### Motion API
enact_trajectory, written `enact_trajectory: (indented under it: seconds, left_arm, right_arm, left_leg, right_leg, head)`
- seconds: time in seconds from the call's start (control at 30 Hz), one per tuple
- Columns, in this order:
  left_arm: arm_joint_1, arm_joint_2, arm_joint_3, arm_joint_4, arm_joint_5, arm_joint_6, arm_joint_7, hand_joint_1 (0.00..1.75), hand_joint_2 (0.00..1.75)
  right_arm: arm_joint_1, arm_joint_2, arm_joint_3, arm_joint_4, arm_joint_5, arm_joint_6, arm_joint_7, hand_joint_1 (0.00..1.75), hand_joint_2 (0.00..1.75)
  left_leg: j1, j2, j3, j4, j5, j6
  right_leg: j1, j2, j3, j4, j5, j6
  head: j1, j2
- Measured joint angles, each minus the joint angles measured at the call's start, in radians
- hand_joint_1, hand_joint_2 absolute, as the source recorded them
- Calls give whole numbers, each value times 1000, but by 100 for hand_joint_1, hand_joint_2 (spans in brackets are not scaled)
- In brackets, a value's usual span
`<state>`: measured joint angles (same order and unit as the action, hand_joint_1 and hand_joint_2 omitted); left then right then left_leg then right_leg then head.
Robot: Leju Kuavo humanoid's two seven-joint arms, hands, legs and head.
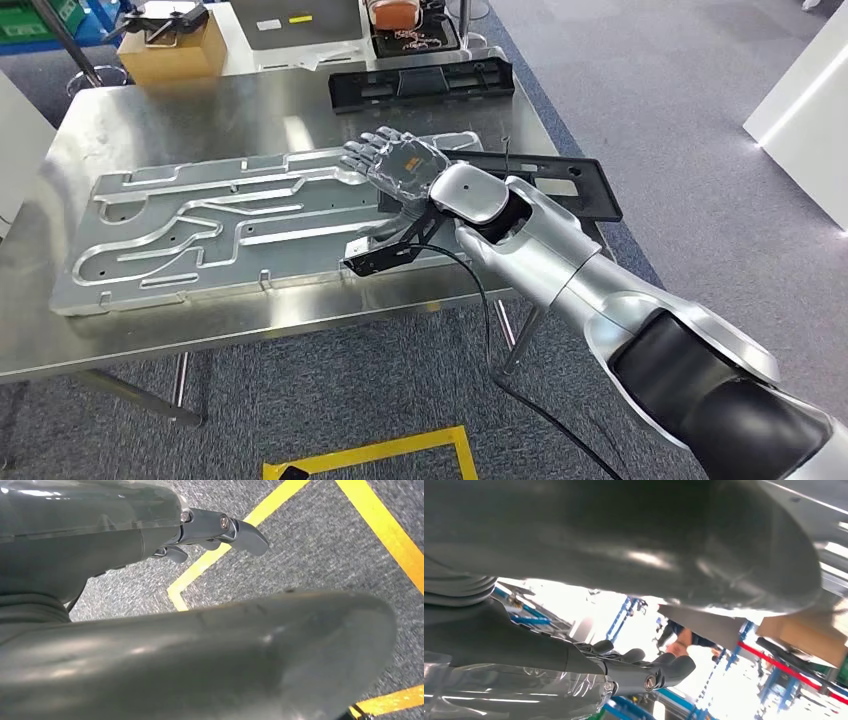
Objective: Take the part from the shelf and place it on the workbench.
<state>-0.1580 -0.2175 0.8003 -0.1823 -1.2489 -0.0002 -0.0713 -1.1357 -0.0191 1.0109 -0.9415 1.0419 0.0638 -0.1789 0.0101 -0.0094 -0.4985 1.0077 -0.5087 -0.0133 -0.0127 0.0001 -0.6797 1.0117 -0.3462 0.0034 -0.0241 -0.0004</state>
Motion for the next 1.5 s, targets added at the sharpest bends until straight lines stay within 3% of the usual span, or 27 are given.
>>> enact_trajectory:
  seconds: [0.07, 0.13, 0.23, 0.3, 0.37, 0.43, 0.5, 0.53, 0.6, 0.63, 0.7, 0.77, 0.8, 0.83, 0.9, 0.93, 1.0, 1.03, 1.1, 1.13, 1.2, 1.27, 1.3, 1.37, 1.4, 1.43, 1.5]
  left_arm:
    - [-2, 0, 0, 0, 0, -1, 3, 0, 0]
    - [-5, -2, 0, 0, 0, -1, 6, 0, 0]
    - [-8, -3, 0, 0, 0, -2, 7, 0, 0]
    - [-8, -3, 0, 0, 0, -2, 8, 0, 0]
    - [-9, -3, 0, -1, 0, -2, 9, 0, 0]
    - [-9, -4, 0, -1, 1, -2, 9, 0, 0]
    - [-9, -6, 0, -1, 4, -1, 10, 0, 0]
    - [-10, -7, 0, -1, 5, 0, 10, 0, 0]
    - [-10, -7, 0, -1, 7, 1, 10, 0, 0]
    - [-10, -6, 0, -1, 7, 1, 10, 0, 0]
    - [-7, -5, 0, -1, 7, 1, 10, 0, 0]
    - [-7, -4, 0, -1, 8, 1, 10, 0, 0]
    - [-6, -4, 0, -1, 9, 2, 10, 0, 0]
    - [-6, -3, 0, -1, 9, 2, 10, 0, 0]
    - [-6, 0, 0, -1, 10, 3, 10, 0, 0]
    - [-6, 0, 0, -1, 11, 3, 9, 0, 0]
    - [-6, 1, 0, -2, 12, 4, 8, 0, 0]
    - [-6, 1, 0, -2, 13, 5, 7, 0, 0]
    - [-4, 1, 1, -2, 13, 8, 6, 0, 0]
    - [-3, 1, 1, -2, 13, 8, 6, 0, 0]
    - [-3, 1, 1, -2, 13, 10, 6, 0, 0]
    - [-3, 2, 1, -3, 14, 12, 6, 0, 0]
    - [-2, 2, 1, -3, 14, 13, 6, 0, 0]
    - [0, 2, 2, -3, 14, 14, 5, 0, 0]
    - [1, 2, 2, -3, 12, 14, 5, 0, 0]
    - [1, 0, 2, -3, 10, 15, 5, 0, 0]
    - [2, -3, 2, -3, 5, 14, 5, 0, 0]
  right_arm:
    - [2, -2, 5, -1, -3, -4, 1, 0, 0]
    - [2, -8, 10, -1, -5, -7, 2, 0, 0]
    - [7, -12, 16, -1, -9, -14, 3, 0, 0]
    - [16, -14, 21, -1, -12, -17, 4, 0, 0]
    - [24, -15, 25, -1, -13, -20, 6, 0, 0]
    - [25, -16, 26, -2, -13, -23, 8, 0, 0]
    - [24, -14, 27, -5, -13, -27, 9, 0, 0]
    - [24, -13, 27, -7, -13, -28, 9, 0, 0]
    - [25, -11, 29, -8, -13, -30, 9, 0, 0]
    - [25, -11, 31, -8, -14, -31, 9, 0, 0]
    - [26, -8, 34, -8, -14, -31, 9, 0, 0]
    - [27, -6, 37, -8, -14, -31, 9, 0, 0]
    - [28, -6, 38, -8, -14, -31, 9, 0, 0]
    - [30, -5, 39, -8, -14, -31, 9, 0, 0]
    - [32, -3, 40, -9, -14, -31, 9, 0, 0]
    - [33, -2, 40, -9, -14, -31, 9, 0, 0]
    - [33, 0, 39, -11, -14, -32, 9, 0, 0]
    - [32, 2, 39, -12, -15, -32, 9, 0, 0]
    - [32, 3, 39, -13, -16, -33, 9, 0, 0]
    - [32, 3, 39, -13, -16, -33, 9, 0, 0]
    - [32, 3, 39, -12, -18, -32, 9, 0, 0]
    - [31, 3, 39, -13, -21, -31, 9, 0, 0]
    - [31, 3, 39, -13, -23, -31, 8, 0, 0]
    - [31, 3, 39, -13, -28, -28, 7, 0, 0]
    - [30, 2, 39, -14, -31, -26, 6, 0, 0]
    - [28, 2, 39, -16, -35, -24, 4, 0, 0]
    - [20, 1, 36, -24, -43, -20, 1, 0, 0]
  left_leg:
    - [-3, -1, -12, 0, 13, 13]
    - [0, 2, -27, -4, 32, 30]
    - [-2, 7, -65, -5, 67, 47]
    - [-6, 7, -95, -3, 87, 49]
    - [-11, 6, -122, 2, 104, 49]
    - [-16, 4, -144, 9, 118, 46]
    - [-16, 4, -155, 11, 132, 38]
    - [-15, 5, -158, 9, 140, 32]
    - [-13, 5, -162, 5, 151, 21]
    - [-13, 4, -169, 14, 137, 16]
    - [-9, 3, -195, 89, 59, 5]
    - [-3, 4, -228, 220, -28, -7]
    - [1, 4, -235, 272, -42, -12]
    - [4, 5, -228, 294, -33, -17]
    - [12, 5, -161, 232, 21, -27]
    - [15, 6, -111, 164, 29, -32]
    - [12, 3, -39, 53, 15, -24]
    - [9, 1, -28, 30, 3, -15]
    - [6, 1, -39, 26, 16, 8]
    - [6, 2, -47, 26, 27, 19]
    - [7, 6, -73, 22, 54, 35]
    - [3, 6, -107, 23, 81, 42]
    - [0, 6, -125, 23, 94, 43]
    - [-7, 6, -162, 24, 122, 45]
    - [-11, 6, -178, 24, 136, 45]
    - [-13, 5, -192, 24, 148, 45]
    - [-17, 5, -209, 22, 173, 40]
  right_leg:
    - [0, 1, -3, -4, 16, 14]
    - [-2, 1, -17, 13, -10, 24]
    - [-3, 1, -69, 175, -152, 34]
    - [-3, 1, -88, 292, -195, 37]
    - [-1, 1, -47, 286, -159, 31]
    - [6, 1, 53, 158, -129, 11]
    - [14, 0, 134, 34, -141, -4]
    - [18, 0, 148, 4, -148, -8]
    - [16, -4, 145, -14, -133, -10]
    - [13, -7, 141, -21, -121, -13]
    - [6, -13, 123, -32, -95, -18]
    - [5, -14, 95, -31, -73, -20]
    - [5, -15, 80, -29, -62, -18]
    - [3, -16, 64, -25, -53, -15]
    - [-3, -17, 31, -11, -36, -5]
    - [-5, -17, 15, -3, -29, 1]
    - [-5, -16, -3, 11, -16, 14]
    - [-4, -16, -7, 12, -7, 20]
    - [-6, -15, -11, 10, 8, 33]
    - [-7, -14, -18, 15, -4, 38]
    - [-10, -11, -42, 80, -84, 45]
    - [-9, -10, -72, 209, -188, 48]
    - [-8, -9, -78, 269, -211, 47]
    - [-3, -8, -53, 310, -189, 38]
    - [2, -7, -15, 280, -164, 28]
    - [9, -5, 40, 219, -153, 13]
    - [23, -4, 150, 70, -176, -9]
  head:
    - [0, 0]
    - [0, 0]
    - [0, 0]
    - [0, 0]
    - [0, 0]
    - [0, 0]
    - [0, 0]
    - [0, 0]
    - [0, 0]
    - [0, 0]
    - [0, 0]
    - [0, 0]
    - [0, 0]
    - [0, 0]
    - [0, 0]
    - [0, 0]
    - [0, 0]
    - [0, 0]
    - [0, 0]
    - [0, 0]
    - [0, 0]
    - [0, 0]
    - [0, 0]
    - [0, 0]
    - [0, 0]
    - [0, 0]
    - [0, 0]
